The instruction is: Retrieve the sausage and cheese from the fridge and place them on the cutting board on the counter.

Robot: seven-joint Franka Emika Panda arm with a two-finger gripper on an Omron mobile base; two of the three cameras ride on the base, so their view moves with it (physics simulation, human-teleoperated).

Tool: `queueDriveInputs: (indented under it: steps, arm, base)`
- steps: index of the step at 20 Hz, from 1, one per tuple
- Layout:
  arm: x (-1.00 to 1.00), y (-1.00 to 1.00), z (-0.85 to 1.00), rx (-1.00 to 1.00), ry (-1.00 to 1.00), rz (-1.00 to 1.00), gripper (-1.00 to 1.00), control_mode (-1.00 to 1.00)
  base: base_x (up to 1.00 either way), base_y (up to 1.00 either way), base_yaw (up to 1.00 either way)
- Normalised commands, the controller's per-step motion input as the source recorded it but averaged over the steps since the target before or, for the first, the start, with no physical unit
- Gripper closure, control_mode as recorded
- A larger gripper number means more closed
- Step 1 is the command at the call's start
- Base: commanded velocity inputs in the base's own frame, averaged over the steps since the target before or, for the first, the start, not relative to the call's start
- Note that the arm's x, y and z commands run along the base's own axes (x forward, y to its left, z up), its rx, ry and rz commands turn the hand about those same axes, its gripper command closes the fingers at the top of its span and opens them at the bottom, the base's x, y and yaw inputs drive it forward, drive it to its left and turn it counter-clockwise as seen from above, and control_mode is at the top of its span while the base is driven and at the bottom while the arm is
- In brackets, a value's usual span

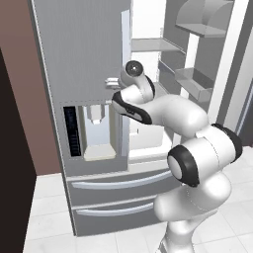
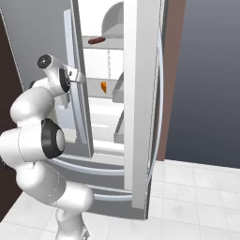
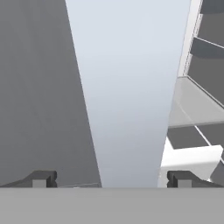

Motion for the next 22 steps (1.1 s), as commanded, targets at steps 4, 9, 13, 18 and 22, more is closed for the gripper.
queueDriveInputs:
  steps: [4,9,13,18,22]
  arm:
    - [0.49,0.01,0.00,0.00,0.00,0.00,-1.00,-1.00]
    - [0.59,-0.01,0.00,0.00,0.00,0.00,-1.00,-1.00]
    - [0.65,-0.01,0.00,0.00,0.00,0.00,1.00,-1.00]
    - [0.75,0.00,0.00,0.00,0.01,0.00,1.00,-1.00]
    - [0.38,0.00,0.17,0.00,0.07,0.00,1.00,-1.00]
  base:
    - [0.00,0.00,0.00]
    - [0.00,0.00,0.00]
    - [0.00,0.00,0.00]
    - [0.00,0.00,0.00]
    - [0.00,0.00,0.00]
